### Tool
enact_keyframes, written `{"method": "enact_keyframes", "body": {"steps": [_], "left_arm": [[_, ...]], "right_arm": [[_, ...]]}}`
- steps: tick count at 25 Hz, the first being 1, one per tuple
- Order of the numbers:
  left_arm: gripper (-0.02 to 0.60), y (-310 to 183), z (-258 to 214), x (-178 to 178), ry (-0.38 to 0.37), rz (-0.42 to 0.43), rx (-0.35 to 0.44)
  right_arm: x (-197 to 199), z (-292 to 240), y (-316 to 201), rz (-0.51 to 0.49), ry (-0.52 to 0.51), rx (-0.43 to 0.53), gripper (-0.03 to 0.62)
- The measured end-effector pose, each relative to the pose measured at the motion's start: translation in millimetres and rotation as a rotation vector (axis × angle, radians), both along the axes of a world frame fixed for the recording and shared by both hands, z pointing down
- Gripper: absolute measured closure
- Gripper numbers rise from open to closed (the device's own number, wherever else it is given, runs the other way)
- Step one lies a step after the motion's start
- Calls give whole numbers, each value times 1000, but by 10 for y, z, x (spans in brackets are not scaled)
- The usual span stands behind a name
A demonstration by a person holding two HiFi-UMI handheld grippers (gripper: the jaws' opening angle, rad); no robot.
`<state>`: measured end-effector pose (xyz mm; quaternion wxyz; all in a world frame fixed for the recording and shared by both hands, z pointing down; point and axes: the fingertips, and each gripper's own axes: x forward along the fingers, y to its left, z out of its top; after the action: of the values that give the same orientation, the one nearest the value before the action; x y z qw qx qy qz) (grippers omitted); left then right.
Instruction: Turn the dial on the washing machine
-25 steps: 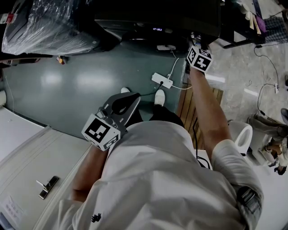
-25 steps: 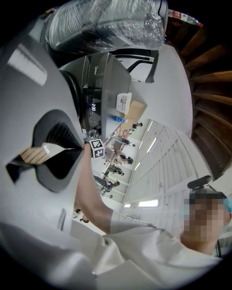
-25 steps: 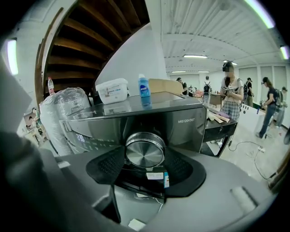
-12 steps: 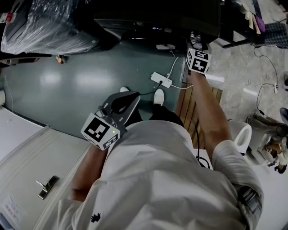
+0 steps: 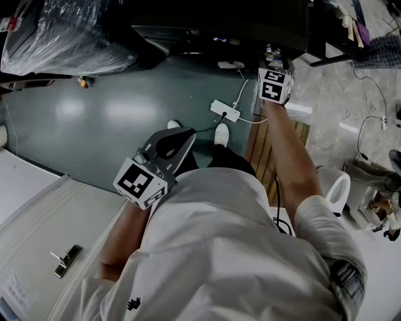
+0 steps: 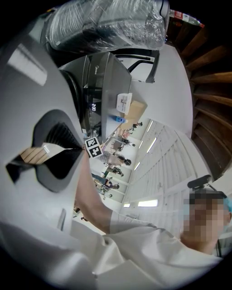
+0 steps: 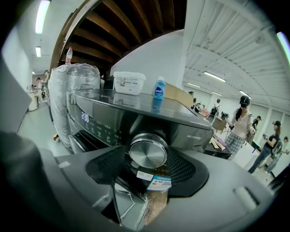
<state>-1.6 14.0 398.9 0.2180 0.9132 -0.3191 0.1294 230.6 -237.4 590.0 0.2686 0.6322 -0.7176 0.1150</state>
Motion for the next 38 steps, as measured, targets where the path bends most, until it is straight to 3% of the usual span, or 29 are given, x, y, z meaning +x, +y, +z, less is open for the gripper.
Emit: {"method": "enact_keyframes", "body": {"steps": [11,19,30,34,38], "left_arm": [[525,3,24,-31,-3,-9,-7],[525,-40,4,-3,4,-1,0],[525,-49,-25,1,-2,17,18],[525,-75,-42,37,5,27,31],[525,-112,-46,91,7,43,39]], "right_arm": [[92,23,-25,97,-64,-7,327],[140,31,-36,202,-343,-24,327],[154,-28,77,162,-333,-29,329],[139,-63,281,100,-311,-50,330],[109,-150,620,5,-267,-76,433]]}}
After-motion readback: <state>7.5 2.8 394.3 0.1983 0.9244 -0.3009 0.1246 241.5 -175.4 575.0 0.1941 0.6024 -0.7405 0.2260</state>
